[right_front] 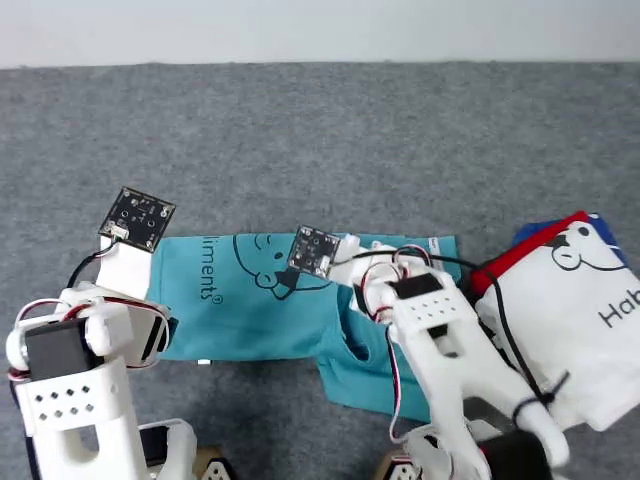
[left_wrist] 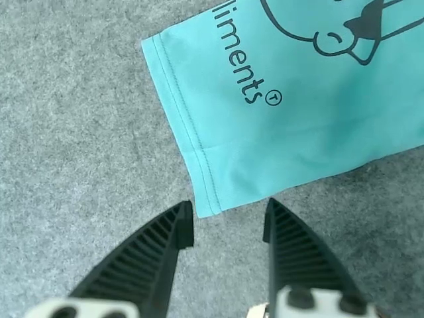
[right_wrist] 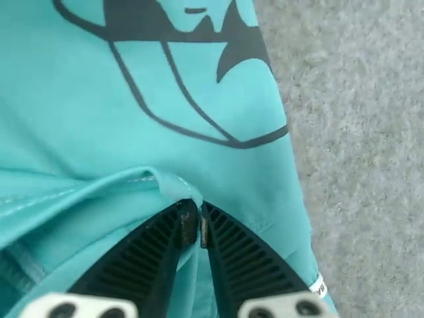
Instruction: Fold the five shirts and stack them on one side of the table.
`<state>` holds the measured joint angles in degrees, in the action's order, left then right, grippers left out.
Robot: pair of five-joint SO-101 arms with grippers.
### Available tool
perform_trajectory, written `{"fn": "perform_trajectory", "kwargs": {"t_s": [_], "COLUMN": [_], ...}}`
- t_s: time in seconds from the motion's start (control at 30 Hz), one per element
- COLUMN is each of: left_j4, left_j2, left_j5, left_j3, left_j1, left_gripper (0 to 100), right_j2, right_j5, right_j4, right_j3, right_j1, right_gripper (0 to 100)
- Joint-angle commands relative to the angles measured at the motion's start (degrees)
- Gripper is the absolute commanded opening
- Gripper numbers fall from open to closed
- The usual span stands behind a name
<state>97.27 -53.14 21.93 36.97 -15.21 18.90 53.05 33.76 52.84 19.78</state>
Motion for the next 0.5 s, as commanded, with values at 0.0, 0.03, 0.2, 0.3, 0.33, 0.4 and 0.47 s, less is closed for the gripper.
{"fn": "perform_trajectory", "kwargs": {"t_s": [0.0,0.03,0.2,0.3,0.33,0.4,0.47], "left_j4": [-0.6,-0.6,-0.6,-0.6,-0.6,-0.6,-0.6], "left_j2": [-0.6,-0.6,-0.6,-0.6,-0.6,-0.6,-0.6], "left_j5": [0.7,0.7,0.7,0.7,0.7,0.7,0.7], "left_j3": [-0.3,-0.3,-0.3,-0.3,-0.3,-0.3,-0.3], "left_j1": [0.1,0.1,0.1,0.1,0.1,0.1,0.1], "left_gripper": [18,18,18,18,18,18,18], "right_j2": [-4.2,-5.7,-11.1,-12.2,-12.2,-12.1,-12.1], "right_j5": [-2.0,-2.7,-3.3,-3.3,-3.4,-5.0,-6.8], "right_j4": [-3.3,-4.1,-4.2,-4.1,-4.0,-3.7,-3.2], "right_j3": [-4.7,-5.6,-9.8,-10.5,-10.4,-10.6,-11.8], "right_j1": [-0.7,-0.7,-0.8,-2.2,-2.9,-4.9,-7.0], "right_gripper": [1.2,1.2,4.0,9.4,10.7,11.7,12.2]}}
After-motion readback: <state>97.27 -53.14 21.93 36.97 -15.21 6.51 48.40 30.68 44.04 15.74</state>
